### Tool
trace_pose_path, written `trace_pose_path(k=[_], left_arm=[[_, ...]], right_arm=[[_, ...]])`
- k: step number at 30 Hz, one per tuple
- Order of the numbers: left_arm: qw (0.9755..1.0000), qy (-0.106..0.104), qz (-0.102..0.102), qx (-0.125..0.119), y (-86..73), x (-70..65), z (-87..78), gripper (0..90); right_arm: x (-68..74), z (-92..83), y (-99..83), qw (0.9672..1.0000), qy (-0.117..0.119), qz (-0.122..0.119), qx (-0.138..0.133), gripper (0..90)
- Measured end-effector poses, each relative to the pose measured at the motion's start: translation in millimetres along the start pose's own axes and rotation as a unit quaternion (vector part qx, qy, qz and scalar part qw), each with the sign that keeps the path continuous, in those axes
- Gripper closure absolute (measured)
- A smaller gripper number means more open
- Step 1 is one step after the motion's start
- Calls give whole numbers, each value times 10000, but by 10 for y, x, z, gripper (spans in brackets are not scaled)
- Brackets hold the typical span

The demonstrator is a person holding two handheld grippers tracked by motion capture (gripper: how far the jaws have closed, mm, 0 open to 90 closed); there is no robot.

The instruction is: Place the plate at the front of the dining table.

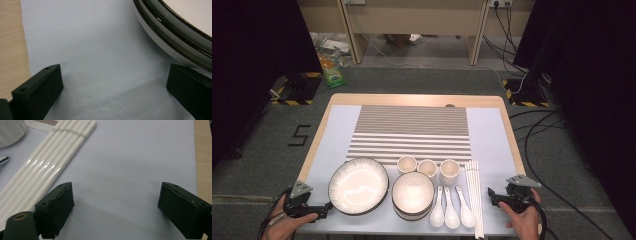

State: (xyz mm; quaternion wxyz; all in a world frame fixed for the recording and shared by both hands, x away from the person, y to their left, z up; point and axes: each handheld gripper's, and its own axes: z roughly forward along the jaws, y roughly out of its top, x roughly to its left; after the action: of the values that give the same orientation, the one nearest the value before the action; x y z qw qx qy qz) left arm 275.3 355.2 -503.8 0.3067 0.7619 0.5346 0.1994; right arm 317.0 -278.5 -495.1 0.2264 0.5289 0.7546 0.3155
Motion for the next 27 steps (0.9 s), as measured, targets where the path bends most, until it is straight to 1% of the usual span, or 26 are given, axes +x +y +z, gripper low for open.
trace_pose_path(k=[8, 11, 12, 14, 15, 16, 17, 18, 19, 22, 23, 24, 25, 27], left_arm=[[10000, 4, 3, 1, 2, -1, -4, 0], [10000, 41, 3, 3, 4, -15, -10, 0], [10000, 51, 13, 13, 6, -18, -13, 4], [10000, 36, 58, 15, 13, -29, -31, 31], [10000, 36, 58, 15, 13, -29, -31, 55], [10000, -24, 73, 4, 15, -32, -41, 55], [9999, -59, 117, -10, 16, -38, -68, 114], [9999, -59, 117, -10, 16, -38, -68, 154], [9999, -83, 138, -14, 13, -37, -101, 154], [9999, -67, 121, -51, 5, -25, -142, 153], [9999, -75, 112, -86, -2, -12, -200, 150], [9999, -75, 112, -86, -2, -12, -200, 149], [9998, -77, 109, -125, -2, -6, -235, 149], [9997, -99, 71, -227, 8, 7, -319, 148]], right_arm=[[-1, -2, 2, 10000, 4, 5, 10, 131], [1, -2, 5, 10000, -1, 10, 18, 132], [-2, -4, 6, 10000, 15, 4, 9, 134], [-17, -14, 5, 10000, 57, 47, -43, 168], [-17, -14, 5, 10000, 57, 47, -43, 168], [-25, -18, 6, 9999, 89, 46, -66, 171], [-37, -27, 11, 9999, 90, 49, -126, 171], [-38, -36, 16, 9998, 89, 73, -158, 170], [-40, -47, 23, 9998, 105, 77, -175, 170], [-39, -64, 33, 9996, 142, 54, -229, 170], [-36, -81, 40, 9994, 196, 22, -272, 170], [-36, -81, 40, 9994, 196, 22, -272, 170], [-34, -83, 41, 9994, 225, 36, -272, 170], [-36, -81, 40, 9995, 207, 30, -250, 171]])
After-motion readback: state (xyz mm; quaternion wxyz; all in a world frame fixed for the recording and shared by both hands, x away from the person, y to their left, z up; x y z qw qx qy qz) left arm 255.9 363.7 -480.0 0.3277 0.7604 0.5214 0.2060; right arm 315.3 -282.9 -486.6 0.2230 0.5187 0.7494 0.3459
